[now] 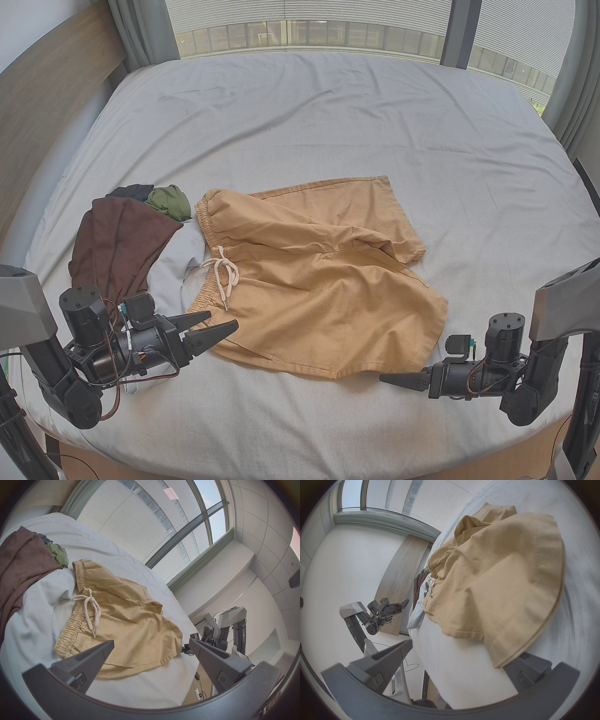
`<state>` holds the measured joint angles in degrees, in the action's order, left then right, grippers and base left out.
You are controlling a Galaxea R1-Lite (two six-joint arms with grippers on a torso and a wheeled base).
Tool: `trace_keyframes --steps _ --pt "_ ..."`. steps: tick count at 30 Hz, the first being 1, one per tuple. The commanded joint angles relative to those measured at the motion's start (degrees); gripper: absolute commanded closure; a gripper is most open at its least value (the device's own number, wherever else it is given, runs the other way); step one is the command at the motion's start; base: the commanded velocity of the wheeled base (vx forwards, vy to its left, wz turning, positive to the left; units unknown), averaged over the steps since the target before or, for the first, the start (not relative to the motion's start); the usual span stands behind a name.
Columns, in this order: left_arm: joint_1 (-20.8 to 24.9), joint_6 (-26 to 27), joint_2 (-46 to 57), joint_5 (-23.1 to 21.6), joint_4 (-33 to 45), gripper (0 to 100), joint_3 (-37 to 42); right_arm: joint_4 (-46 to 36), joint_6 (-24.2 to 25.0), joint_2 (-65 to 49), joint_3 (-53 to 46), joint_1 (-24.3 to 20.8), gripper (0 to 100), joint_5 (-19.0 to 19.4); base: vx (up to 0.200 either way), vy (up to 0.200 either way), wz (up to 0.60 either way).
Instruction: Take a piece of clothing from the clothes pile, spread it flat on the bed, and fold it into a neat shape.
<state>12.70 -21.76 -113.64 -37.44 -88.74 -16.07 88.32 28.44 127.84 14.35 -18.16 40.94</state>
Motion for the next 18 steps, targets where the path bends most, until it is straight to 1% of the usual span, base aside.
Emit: trace_keyframes --steps 1,5,6,12,18 --pt "0.3 0.0 -0.2 0.0 0.0 0 0.1 0.0 0.2 -2.2 -3.2 -0.1 0 0.4 0.0 0.0 0.0" --pt "0.4 0.0 -0.2 0.0 0.0 0 0.2 0.0 0.4 -2.2 -4.9 0.1 0 1.3 0.0 0.0 0.0" --pt "0.4 0.0 -0.2 0.0 0.0 0 0.2 0.0 0.5 -1.9 -6.0 0.4 0 2.6 0.0 0.0 0.0" --pt "0.2 0.0 -1.1 0.0 0.0 0 0.4 0.1 0.5 -1.4 -6.1 0.8 0 2.0 0.0 0.0 0.0" --pt "-0.2 0.0 -2.1 0.0 0.0 0 0.3 0.1 0.2 -1.2 -6.6 3.5 0 1.9 0.0 0.0 0.0"
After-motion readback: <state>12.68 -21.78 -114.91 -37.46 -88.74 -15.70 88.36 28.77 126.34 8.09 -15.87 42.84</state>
